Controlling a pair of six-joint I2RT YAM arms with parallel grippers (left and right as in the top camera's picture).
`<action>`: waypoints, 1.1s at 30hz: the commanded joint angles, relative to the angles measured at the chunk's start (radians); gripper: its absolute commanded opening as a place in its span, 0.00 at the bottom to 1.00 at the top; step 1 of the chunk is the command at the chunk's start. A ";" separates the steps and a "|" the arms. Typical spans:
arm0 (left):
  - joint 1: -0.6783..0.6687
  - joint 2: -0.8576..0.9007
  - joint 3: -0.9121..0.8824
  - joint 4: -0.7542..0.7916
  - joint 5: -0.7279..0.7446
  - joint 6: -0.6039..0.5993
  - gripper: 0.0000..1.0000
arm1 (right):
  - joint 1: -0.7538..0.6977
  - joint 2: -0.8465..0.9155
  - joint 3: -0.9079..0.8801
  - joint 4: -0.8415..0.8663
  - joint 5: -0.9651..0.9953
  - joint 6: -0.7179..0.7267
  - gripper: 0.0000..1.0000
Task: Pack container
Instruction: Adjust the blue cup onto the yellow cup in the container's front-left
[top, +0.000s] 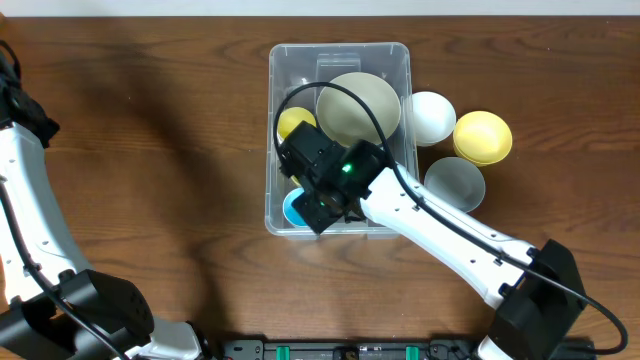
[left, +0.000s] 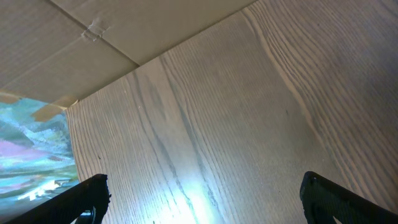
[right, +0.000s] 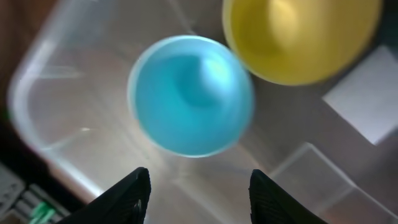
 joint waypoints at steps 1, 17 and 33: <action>0.003 0.008 0.003 -0.002 -0.019 0.005 0.98 | 0.005 -0.019 -0.013 0.000 0.063 0.016 0.53; 0.003 0.008 0.003 -0.002 -0.019 0.005 0.98 | -0.005 -0.019 -0.212 0.229 0.067 0.085 0.35; 0.003 0.008 0.003 -0.002 -0.019 0.005 0.98 | -0.007 -0.019 -0.227 0.291 0.069 0.099 0.01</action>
